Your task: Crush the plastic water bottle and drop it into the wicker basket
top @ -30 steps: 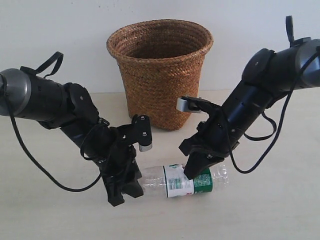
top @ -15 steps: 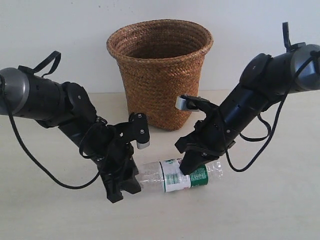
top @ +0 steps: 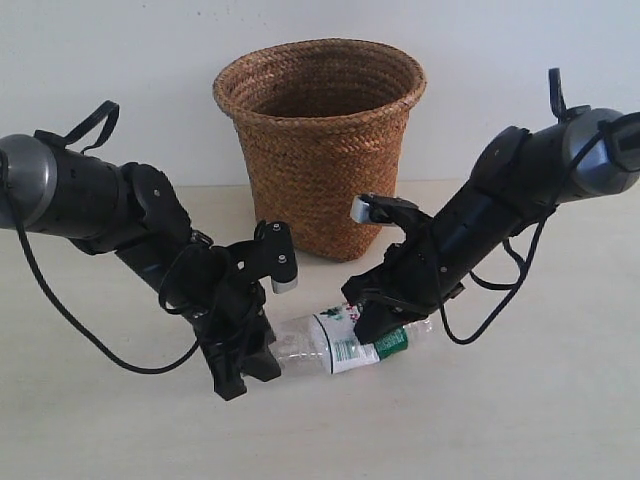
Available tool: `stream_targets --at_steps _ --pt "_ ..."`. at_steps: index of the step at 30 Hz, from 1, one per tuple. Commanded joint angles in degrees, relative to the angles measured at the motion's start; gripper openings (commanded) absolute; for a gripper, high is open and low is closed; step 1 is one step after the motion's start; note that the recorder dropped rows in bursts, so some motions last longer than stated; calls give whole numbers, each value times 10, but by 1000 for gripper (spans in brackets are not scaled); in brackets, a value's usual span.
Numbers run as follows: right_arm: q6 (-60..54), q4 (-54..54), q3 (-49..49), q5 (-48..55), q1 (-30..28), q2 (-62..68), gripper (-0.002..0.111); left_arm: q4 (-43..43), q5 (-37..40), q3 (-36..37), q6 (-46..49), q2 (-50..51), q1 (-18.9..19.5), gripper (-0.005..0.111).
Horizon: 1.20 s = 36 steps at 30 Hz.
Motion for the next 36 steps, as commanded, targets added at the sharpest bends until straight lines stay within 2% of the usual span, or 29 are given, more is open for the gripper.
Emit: stream_targets --at_steps 1,6,9,12,16,19,24,33,36 --pt "-3 -48 9 -97 0 38 0 -18 47 -1 13 2 -7 4" --pt "20 -64 -32 -58 0 80 0 -31 54 -1 19 2 -7 4" --pt "98 -137 -82 -3 0 114 0 -31 55 -1 19 2 -7 4" --pt "149 -209 -97 7 0 136 0 -31 53 -1 17 2 -7 4" --pt "149 -209 -100 16 0 138 0 -31 53 -1 4 2 -7 4" --pt "140 -202 -127 90 0 121 0 -28 53 -1 2 2 -7 4" --pt "109 -183 -135 134 0 40 0 25 60 0 4 2 -7 4" --pt "84 -180 -120 179 -1 -67 0 30 69 0 88 2 -7 4" --pt "70 -139 -98 179 2 -77 0 30 70 0 108 2 -7 4"
